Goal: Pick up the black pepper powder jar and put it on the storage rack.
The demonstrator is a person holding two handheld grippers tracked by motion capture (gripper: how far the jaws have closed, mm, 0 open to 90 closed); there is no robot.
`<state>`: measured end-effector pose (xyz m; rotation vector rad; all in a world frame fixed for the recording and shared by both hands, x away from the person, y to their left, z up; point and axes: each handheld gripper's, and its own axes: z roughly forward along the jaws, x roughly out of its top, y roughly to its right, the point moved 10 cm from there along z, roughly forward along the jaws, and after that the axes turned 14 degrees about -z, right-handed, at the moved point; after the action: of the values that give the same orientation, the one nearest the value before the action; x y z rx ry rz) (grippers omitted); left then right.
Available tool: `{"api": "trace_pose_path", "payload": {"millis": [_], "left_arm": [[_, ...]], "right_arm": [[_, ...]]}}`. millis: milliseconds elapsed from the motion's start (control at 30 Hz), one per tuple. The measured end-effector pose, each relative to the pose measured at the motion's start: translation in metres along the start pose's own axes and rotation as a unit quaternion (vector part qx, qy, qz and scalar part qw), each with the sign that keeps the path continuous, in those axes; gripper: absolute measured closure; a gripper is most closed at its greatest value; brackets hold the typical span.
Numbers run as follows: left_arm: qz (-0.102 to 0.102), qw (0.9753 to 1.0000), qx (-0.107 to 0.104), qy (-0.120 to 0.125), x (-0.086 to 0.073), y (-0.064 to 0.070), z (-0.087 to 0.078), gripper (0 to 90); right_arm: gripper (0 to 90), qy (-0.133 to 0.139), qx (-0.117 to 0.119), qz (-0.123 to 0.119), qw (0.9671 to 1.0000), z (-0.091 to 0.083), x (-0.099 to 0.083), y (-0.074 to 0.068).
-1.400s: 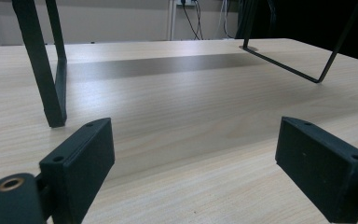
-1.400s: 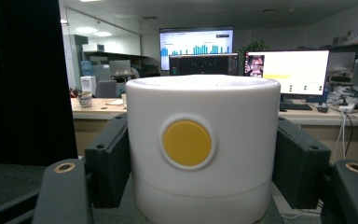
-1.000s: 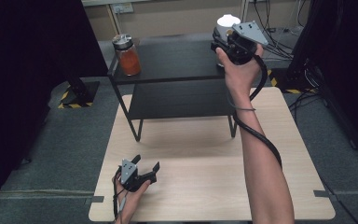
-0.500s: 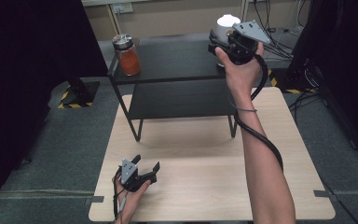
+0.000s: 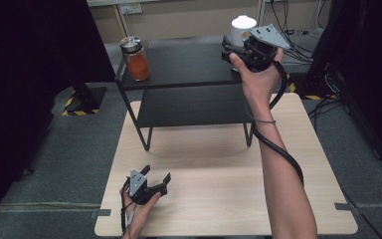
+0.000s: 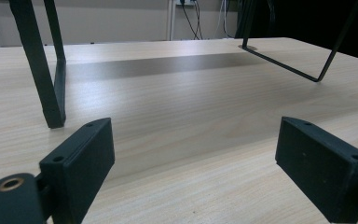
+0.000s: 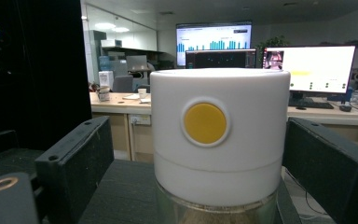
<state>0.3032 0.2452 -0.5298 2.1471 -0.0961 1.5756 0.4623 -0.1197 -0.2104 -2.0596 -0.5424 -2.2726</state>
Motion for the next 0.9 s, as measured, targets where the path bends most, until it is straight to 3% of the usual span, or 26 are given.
{"api": "trace_pose_path", "payload": {"millis": [500,900], "left_arm": [[0.002,1.0,0.0,0.0,0.0,0.0,0.0,11.1],[0.005,1.0,0.0,0.0,0.0,0.001,0.0,11.1]], "right_arm": [[8.2,0.017,0.005,-0.003,0.9998,-0.016,0.0,-0.003],[7.8,0.022,0.006,-0.006,0.9997,-0.027,-0.01,-0.008]]}}
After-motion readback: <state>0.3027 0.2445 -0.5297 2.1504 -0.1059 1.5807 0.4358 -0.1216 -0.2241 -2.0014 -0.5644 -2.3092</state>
